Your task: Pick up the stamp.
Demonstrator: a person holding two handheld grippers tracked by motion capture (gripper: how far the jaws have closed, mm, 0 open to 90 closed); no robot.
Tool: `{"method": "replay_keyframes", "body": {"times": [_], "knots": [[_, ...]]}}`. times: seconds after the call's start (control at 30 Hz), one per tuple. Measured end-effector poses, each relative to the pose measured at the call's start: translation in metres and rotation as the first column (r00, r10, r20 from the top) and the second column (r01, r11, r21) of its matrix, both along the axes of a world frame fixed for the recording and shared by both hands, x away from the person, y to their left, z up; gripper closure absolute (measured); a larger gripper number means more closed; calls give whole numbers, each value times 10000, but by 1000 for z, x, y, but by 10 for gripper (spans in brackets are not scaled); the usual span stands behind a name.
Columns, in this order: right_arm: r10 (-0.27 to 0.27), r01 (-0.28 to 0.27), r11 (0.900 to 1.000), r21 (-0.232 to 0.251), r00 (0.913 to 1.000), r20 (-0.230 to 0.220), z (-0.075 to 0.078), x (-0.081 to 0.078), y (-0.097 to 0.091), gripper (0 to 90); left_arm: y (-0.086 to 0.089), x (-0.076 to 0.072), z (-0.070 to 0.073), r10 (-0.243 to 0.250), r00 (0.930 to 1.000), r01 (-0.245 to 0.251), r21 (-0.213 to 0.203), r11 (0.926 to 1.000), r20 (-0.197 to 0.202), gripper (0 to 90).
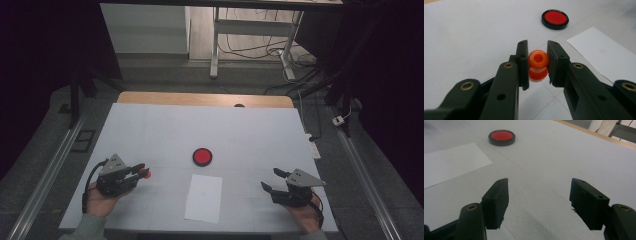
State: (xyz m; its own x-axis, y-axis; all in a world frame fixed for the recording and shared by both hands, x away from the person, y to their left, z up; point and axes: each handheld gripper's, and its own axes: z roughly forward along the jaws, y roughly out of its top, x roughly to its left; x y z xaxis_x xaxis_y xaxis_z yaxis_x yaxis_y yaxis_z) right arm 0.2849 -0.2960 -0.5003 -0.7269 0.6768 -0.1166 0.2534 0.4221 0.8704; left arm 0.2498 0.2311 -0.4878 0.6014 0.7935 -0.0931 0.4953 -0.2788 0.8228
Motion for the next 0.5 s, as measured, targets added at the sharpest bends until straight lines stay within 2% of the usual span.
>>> {"method": "replay_keyframes", "body": {"times": [0.13, 0.5], "knots": [[34, -34, 10000, 24, 10000, -11, 0, 0, 0, 315, -1, 0, 3, -23, 10000, 24, -192, 9998, 64, 729], [86, -86, 9999, -55, 10000, -49, -1, 1, 1, 314, -9, -1, 11, -194, 9991, 206, -292, 9994, 382, 728]]}}
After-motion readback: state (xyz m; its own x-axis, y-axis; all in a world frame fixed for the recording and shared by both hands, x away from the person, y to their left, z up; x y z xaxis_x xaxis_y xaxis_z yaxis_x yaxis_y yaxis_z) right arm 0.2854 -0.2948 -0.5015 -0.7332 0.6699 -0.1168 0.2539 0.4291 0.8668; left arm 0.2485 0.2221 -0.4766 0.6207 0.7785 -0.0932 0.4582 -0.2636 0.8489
